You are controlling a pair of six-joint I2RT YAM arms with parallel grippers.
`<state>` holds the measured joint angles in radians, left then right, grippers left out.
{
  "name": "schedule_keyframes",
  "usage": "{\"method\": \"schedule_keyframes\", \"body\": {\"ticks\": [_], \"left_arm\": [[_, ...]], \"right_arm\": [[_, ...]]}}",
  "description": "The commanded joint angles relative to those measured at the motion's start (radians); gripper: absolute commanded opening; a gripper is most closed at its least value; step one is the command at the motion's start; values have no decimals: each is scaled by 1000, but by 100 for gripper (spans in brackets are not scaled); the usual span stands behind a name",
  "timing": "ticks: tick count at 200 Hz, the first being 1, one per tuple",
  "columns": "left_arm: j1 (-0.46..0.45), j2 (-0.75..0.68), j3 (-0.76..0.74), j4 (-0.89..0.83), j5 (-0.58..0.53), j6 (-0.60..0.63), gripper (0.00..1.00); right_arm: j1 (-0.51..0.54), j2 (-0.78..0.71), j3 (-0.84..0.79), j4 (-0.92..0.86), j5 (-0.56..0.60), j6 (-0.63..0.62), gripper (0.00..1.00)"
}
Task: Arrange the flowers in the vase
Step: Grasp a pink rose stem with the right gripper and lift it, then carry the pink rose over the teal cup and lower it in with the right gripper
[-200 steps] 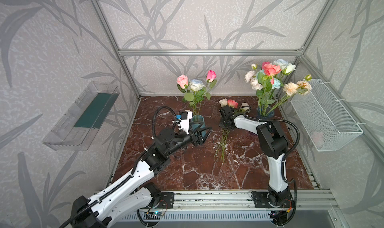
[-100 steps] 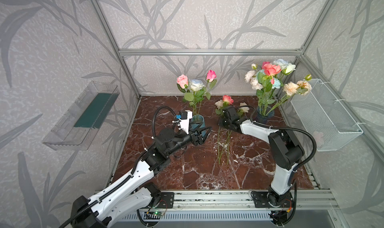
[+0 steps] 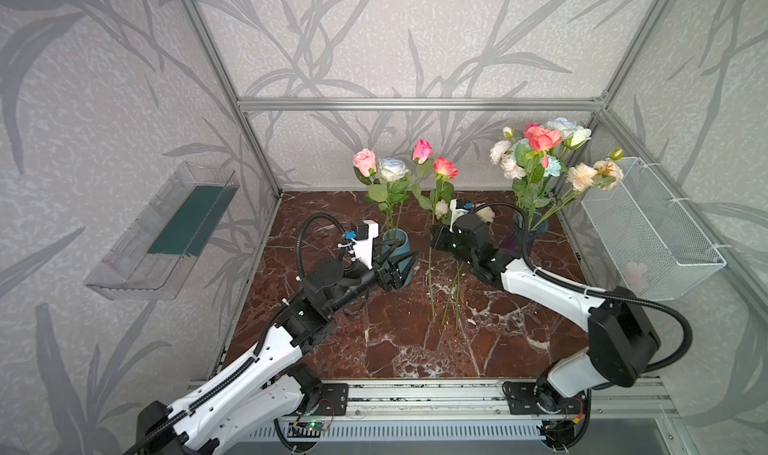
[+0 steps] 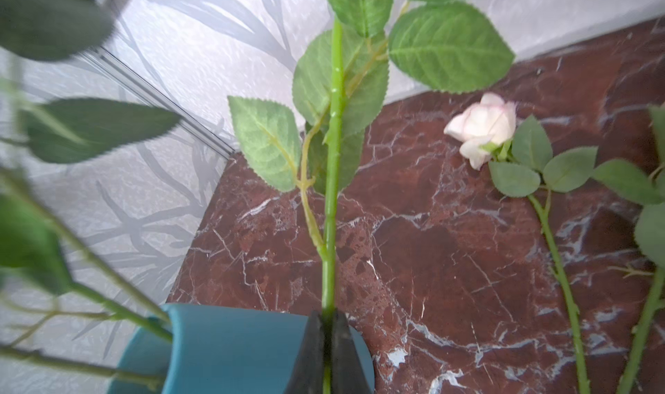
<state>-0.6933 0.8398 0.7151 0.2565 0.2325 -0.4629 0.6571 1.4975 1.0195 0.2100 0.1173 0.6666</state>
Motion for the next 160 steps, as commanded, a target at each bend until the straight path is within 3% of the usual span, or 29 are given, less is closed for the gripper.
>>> {"method": "schedule_keyframes", "body": {"ticks": [1, 37, 72, 108, 160], "left_arm": [[17, -36, 12, -7, -50, 34, 77], [58, -85, -1, -30, -175, 59, 84], [147, -156, -39, -40, -386, 42, 88], [283, -174, -42, -118, -590, -41, 90], [370, -144, -42, -124, -556, -80, 90]], "right_arm": [[35, -117, -58, 74, 112, -90, 0], [109, -279, -131, 169, 303, -276, 0], [142, -348, -85, 242, 302, -383, 0], [176, -305, 3, 416, 262, -471, 0], [222, -121, 227, 606, 195, -589, 0]]}}
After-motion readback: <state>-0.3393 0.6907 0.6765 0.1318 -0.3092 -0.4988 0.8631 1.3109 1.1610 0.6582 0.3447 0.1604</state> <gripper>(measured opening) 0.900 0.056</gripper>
